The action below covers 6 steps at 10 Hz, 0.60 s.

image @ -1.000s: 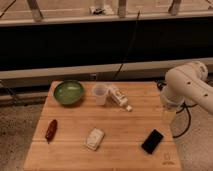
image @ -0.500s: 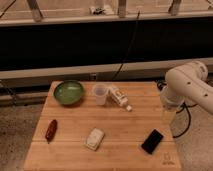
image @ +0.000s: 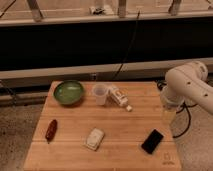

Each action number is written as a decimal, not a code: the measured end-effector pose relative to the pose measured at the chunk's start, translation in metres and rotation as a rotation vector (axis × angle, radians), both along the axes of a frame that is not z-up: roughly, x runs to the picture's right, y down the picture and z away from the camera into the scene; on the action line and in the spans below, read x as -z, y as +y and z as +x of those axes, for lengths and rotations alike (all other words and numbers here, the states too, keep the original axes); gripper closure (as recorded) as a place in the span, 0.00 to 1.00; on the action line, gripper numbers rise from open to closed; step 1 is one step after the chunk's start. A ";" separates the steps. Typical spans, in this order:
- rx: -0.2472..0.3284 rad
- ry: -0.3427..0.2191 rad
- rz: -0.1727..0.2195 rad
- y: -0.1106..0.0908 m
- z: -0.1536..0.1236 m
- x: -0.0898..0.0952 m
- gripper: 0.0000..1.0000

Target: Place the white sponge in the ceramic cup

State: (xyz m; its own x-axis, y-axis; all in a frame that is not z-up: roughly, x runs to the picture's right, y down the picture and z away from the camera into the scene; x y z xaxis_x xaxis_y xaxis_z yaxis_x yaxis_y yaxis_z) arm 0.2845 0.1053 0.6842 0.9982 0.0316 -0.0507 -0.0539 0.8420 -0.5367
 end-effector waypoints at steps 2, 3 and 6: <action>0.003 0.001 -0.002 0.002 -0.001 0.000 0.20; 0.014 0.001 0.001 0.003 -0.006 -0.001 0.20; 0.058 -0.017 0.007 0.007 -0.045 -0.005 0.20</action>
State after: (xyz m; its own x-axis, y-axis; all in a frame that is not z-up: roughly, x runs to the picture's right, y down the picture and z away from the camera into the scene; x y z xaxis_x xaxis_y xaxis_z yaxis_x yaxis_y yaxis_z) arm 0.2397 0.1125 0.6892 0.9991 -0.0261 -0.0335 0.0043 0.8471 -0.5314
